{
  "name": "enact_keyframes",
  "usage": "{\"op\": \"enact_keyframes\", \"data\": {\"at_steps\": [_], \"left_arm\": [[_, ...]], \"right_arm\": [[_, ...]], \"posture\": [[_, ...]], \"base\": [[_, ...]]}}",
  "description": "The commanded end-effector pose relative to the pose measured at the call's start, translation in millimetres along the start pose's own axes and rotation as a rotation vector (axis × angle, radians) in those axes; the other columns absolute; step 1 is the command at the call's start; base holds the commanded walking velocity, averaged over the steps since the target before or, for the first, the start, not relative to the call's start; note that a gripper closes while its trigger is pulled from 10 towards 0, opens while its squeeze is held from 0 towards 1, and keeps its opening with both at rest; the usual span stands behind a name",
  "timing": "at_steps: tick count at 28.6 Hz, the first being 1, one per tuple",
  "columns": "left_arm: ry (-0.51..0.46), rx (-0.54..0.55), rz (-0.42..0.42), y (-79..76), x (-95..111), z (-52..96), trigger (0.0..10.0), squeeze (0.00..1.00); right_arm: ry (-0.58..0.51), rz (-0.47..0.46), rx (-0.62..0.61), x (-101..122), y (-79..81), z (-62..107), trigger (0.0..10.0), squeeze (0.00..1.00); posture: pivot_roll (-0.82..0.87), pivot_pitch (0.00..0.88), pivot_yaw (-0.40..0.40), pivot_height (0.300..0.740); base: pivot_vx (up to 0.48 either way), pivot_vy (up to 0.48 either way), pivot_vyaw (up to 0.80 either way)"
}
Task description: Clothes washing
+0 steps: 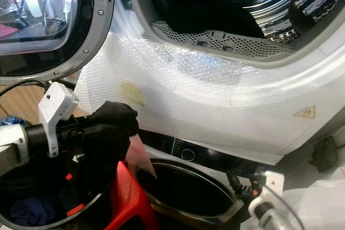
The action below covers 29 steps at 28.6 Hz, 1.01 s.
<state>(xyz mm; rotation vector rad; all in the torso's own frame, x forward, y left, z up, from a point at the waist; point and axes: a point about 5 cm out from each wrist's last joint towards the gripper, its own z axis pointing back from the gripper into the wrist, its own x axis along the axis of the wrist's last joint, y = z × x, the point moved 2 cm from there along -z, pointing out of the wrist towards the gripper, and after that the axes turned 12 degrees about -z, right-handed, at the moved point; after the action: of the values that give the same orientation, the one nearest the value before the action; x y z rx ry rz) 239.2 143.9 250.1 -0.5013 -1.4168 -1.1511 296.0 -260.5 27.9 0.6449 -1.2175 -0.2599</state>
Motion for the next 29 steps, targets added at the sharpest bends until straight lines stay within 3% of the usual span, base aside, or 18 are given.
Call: {"op": "enact_keyframes", "data": {"at_steps": [1, 4, 5, 6, 7, 10, 12, 13, 16, 24, 29], "left_arm": [[-0.043, -0.075, -0.046, -8.8, 12, 2.0, 0.0, 0.00], [-0.083, -0.144, -0.050, -9.8, 21, 7.0, 0.0, 0.00], [-0.061, -0.156, -0.070, -6.7, 20, 8.6, 0.0, 0.00], [-0.056, -0.158, -0.073, -6.1, 20, 8.8, 0.0, 0.00], [-0.050, -0.162, -0.075, -5.6, 18, 9.3, 0.0, 0.00], [-0.052, -0.175, -0.057, -6.4, 13, 9.0, 0.0, 0.00], [-0.048, -0.182, -0.049, -7.7, 10, 7.8, 0.0, 0.00], [-0.023, -0.183, -0.040, -7.9, 4, 5.5, 0.0, 0.00], [-0.008, -0.181, -0.030, -7.4, -3, 3.6, 0.0, 0.00], [-0.017, -0.177, -0.013, -5.3, -7, -0.2, 0.0, 0.00], [0.002, -0.165, -0.011, -4.2, -15, -3.8, 0.0, 0.00]], "right_arm": [[0.026, 0.022, 0.063, 2, 3.7, 1.3, 10.0, 0.00], [0.039, 0.068, 0.140, 13, 8.2, 2.8, 10.0, 0.00], [0.046, 0.064, 0.210, 22, 12.3, 4.8, 10.0, 0.38], [0.048, 0.069, 0.223, 24, 13.3, 5.1, 10.0, 0.38], [0.044, 0.069, 0.255, 28, 15.7, 5.9, 10.0, 1.00], [-0.003, 0.048, 0.412, 49, 31.2, 8.6, 10.0, 1.00], [0.016, 0.057, 0.462, 51, 36.8, 9.2, 10.0, 1.00], [0.147, 0.123, 0.563, 36, 45.3, 13.9, 10.0, 1.00], [0.261, 0.190, 0.700, 21, 59.4, 21.4, 10.0, 1.00], [0.343, 0.212, 0.869, 14, 87.2, 24.9, 10.0, 1.00], [0.347, 0.211, 1.028, 7, 124.5, 29.1, 10.0, 1.00]], "posture": [[0.04, 0.092, -0.018, 0.740], [0.04, 0.092, -0.018, 0.740], [0.04, 0.090, -0.019, 0.740], [0.04, 0.090, -0.019, 0.740], [0.04, 0.090, -0.019, 0.740], [0.04, 0.090, -0.018, 0.740], [0.03, 0.086, -0.017, 0.740], [0.03, 0.086, -0.017, 0.740], [0.02, 0.087, -0.019, 0.740], [0.02, 0.090, -0.019, 0.740], [0.02, 0.091, -0.020, 0.740]], "base": [[0.000, 0.000, 0.00], [0.000, 0.000, 0.00], [0.000, 0.000, 0.00], [0.000, 0.000, 0.00], [0.000, 0.000, 0.00], [0.000, 0.000, 0.00], [0.000, 0.000, 0.00], [0.000, 0.000, 0.00], [0.000, 0.000, 0.00], [0.000, 0.000, 0.00], [0.000, 0.000, 0.00]]}}
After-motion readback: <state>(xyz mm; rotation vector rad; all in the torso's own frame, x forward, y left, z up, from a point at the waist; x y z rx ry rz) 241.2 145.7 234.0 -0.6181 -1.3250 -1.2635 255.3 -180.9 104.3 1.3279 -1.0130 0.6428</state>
